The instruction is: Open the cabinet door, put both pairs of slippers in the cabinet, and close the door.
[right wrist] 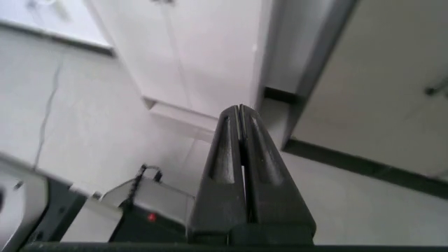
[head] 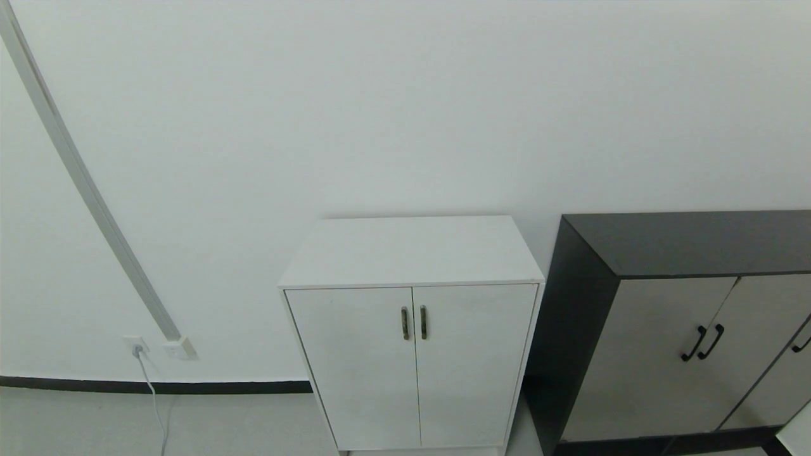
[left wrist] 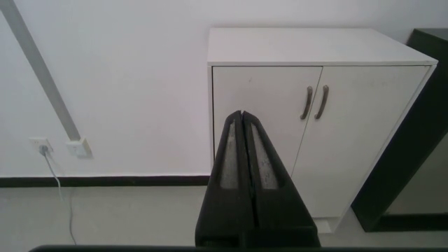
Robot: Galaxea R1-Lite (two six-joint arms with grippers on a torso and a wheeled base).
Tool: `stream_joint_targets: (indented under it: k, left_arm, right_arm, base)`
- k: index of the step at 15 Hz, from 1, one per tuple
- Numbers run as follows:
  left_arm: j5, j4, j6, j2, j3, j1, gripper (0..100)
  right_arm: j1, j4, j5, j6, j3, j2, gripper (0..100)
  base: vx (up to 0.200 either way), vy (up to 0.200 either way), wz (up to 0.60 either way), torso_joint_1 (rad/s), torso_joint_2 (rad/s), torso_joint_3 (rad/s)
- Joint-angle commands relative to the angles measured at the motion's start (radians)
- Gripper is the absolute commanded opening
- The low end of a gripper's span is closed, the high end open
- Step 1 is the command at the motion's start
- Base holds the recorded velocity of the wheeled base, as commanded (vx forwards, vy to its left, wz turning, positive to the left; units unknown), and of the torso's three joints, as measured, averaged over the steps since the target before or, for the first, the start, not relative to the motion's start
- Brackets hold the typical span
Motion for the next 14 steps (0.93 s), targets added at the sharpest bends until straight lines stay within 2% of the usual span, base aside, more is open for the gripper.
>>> stream_joint_targets:
  k: [1,2,7,14]
  left_arm:
    - [0.001,0.0,0.0,0.0,0.0,0.0,0]
    - [0.001,-0.001,0.0,0.0,0.0,0.0,0]
    - [0.001,-0.001,0.0,0.0,0.0,0.0,0]
    - [0.001,-0.001,0.0,0.0,0.0,0.0,0]
  right_arm:
    - [-0.055,0.0,0.001,0.0,0.0,-0.035,0]
    - [-0.128,-0.001,0.001,0.0,0.0,-0.083,0]
    - [-0.217,0.0,0.001,0.0,0.0,-0.242,0]
    - [-0.204,-0.001,0.001,-0.002,0.0,-0.371,0]
  base:
    - [0.0,0.0,0.0,0.0,0.0,0.0]
    - [0.0,0.0,0.0,0.0,0.0,0.0]
    - [0.0,0.0,0.0,0.0,0.0,0.0]
    - [0.0,0.0,0.0,0.0,0.0,0.0]
